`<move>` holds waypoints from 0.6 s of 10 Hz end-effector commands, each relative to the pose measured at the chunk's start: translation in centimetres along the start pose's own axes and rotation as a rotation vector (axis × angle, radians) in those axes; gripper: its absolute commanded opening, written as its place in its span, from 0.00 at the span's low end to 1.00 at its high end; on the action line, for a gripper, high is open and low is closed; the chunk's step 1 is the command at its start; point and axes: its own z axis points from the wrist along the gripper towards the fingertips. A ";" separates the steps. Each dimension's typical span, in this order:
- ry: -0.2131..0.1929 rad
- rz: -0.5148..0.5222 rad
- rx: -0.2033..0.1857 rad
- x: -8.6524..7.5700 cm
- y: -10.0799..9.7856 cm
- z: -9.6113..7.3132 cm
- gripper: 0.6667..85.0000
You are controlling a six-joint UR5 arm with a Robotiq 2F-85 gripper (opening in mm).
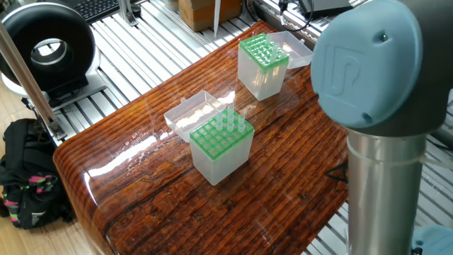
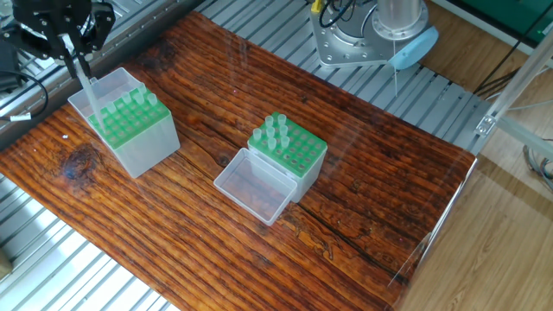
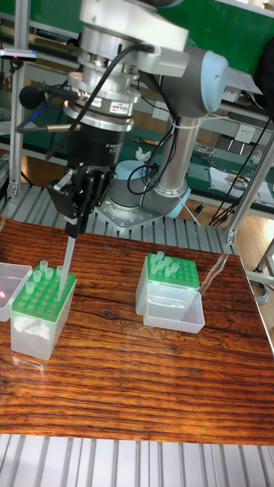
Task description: Transfer all large pipette tips from one holder to another
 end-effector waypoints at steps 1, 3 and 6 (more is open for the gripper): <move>-0.025 -0.061 -0.006 0.2 -0.1 0.1 0.08; -0.024 -0.072 -0.007 0.2 -0.1 0.1 0.08; -0.011 -0.100 0.016 0.5 -0.7 0.1 0.08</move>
